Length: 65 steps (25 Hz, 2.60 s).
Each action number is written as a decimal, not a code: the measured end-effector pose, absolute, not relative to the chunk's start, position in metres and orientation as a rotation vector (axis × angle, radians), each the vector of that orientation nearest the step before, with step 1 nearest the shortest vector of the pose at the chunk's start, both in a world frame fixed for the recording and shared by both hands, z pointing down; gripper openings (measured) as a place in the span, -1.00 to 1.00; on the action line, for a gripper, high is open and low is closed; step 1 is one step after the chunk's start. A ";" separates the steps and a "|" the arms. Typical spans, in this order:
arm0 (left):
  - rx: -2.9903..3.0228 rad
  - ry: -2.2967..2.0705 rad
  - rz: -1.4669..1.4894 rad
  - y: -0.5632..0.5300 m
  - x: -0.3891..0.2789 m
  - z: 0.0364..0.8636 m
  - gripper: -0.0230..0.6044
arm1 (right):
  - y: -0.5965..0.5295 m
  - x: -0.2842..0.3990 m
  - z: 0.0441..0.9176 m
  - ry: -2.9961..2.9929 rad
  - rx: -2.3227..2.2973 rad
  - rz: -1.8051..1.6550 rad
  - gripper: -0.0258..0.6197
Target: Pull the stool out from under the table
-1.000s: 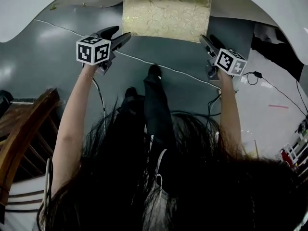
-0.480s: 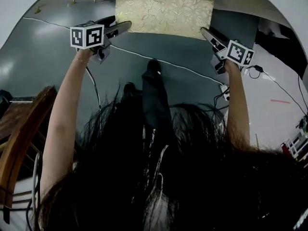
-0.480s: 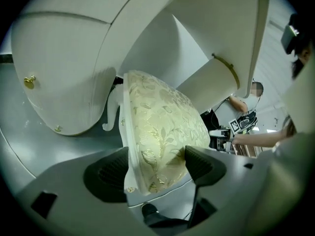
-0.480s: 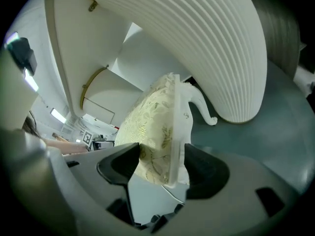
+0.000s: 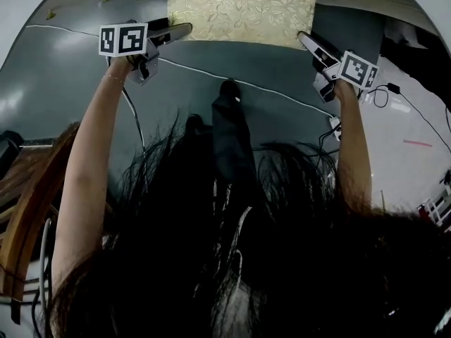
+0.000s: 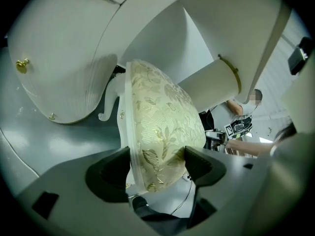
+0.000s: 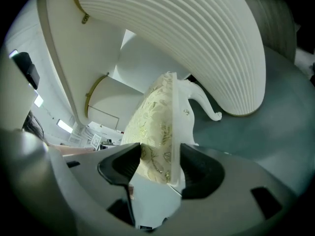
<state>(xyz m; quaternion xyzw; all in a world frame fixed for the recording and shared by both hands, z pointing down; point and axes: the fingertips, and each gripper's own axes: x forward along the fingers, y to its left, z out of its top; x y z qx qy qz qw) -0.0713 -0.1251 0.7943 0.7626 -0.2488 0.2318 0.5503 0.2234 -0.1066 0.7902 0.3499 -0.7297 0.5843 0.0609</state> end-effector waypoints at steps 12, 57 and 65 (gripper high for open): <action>1.718 -0.690 0.519 -0.118 -0.076 0.796 0.17 | -0.108 0.224 0.788 -2.186 1.170 1.751 -0.11; 1.508 -0.691 0.746 -0.110 -0.084 0.795 0.18 | -0.093 0.238 0.776 -1.749 1.315 1.735 -0.11; 1.767 -0.693 0.738 -0.126 -0.058 0.717 0.18 | -0.107 0.225 0.719 -1.806 1.337 1.664 -0.11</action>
